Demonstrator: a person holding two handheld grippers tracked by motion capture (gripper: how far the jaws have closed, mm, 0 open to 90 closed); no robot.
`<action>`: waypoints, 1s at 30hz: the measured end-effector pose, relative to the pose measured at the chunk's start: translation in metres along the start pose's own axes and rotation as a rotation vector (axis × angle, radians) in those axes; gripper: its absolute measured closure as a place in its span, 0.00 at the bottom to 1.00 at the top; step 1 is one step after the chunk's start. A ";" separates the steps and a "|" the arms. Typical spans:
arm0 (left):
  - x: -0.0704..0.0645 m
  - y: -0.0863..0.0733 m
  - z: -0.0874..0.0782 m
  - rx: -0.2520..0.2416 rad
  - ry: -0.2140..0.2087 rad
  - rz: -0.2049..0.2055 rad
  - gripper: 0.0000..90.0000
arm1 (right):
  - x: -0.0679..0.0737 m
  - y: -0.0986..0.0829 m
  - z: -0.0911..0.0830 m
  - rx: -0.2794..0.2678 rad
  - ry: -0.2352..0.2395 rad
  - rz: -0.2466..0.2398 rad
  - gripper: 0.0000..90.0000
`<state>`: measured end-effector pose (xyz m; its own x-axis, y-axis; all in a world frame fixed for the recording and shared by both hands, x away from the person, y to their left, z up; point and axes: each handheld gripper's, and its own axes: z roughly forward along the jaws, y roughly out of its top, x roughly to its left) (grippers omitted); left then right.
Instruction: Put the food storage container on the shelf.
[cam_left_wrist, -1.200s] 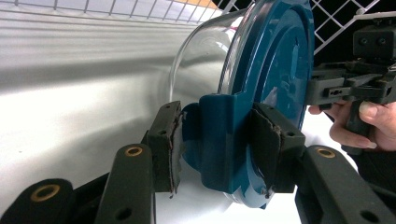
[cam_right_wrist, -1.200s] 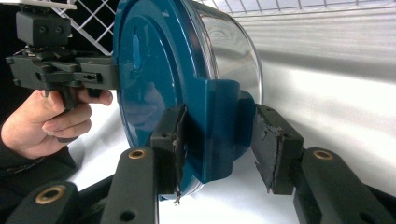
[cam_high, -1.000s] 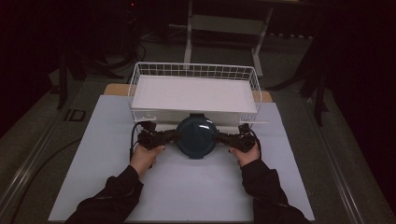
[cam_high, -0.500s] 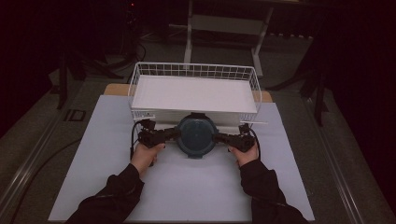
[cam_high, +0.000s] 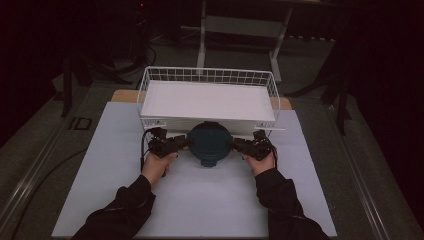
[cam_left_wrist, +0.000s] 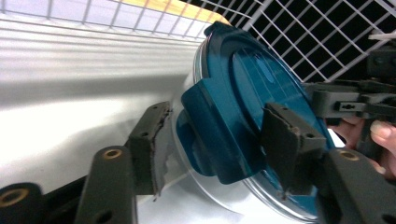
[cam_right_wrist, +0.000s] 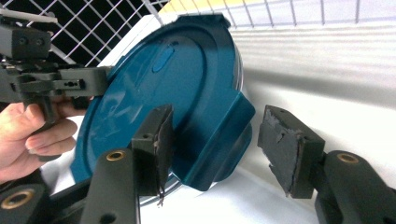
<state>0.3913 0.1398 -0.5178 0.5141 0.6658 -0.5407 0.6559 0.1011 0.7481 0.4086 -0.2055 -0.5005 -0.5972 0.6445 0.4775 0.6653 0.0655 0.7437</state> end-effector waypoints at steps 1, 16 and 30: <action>0.001 0.001 0.001 -0.003 0.003 -0.004 0.44 | 0.001 0.001 0.000 -0.006 -0.009 -0.003 0.49; -0.008 0.001 -0.013 -0.005 -0.069 0.120 0.03 | 0.014 0.000 -0.009 -0.035 -0.104 -0.087 0.43; -0.048 -0.010 -0.051 0.028 -0.118 0.242 0.00 | 0.058 -0.015 -0.033 -0.012 -0.102 -0.180 0.46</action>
<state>0.3321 0.1444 -0.4797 0.7175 0.5772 -0.3899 0.5204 -0.0721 0.8509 0.3496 -0.1947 -0.4683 -0.6576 0.6966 0.2868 0.5461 0.1786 0.8185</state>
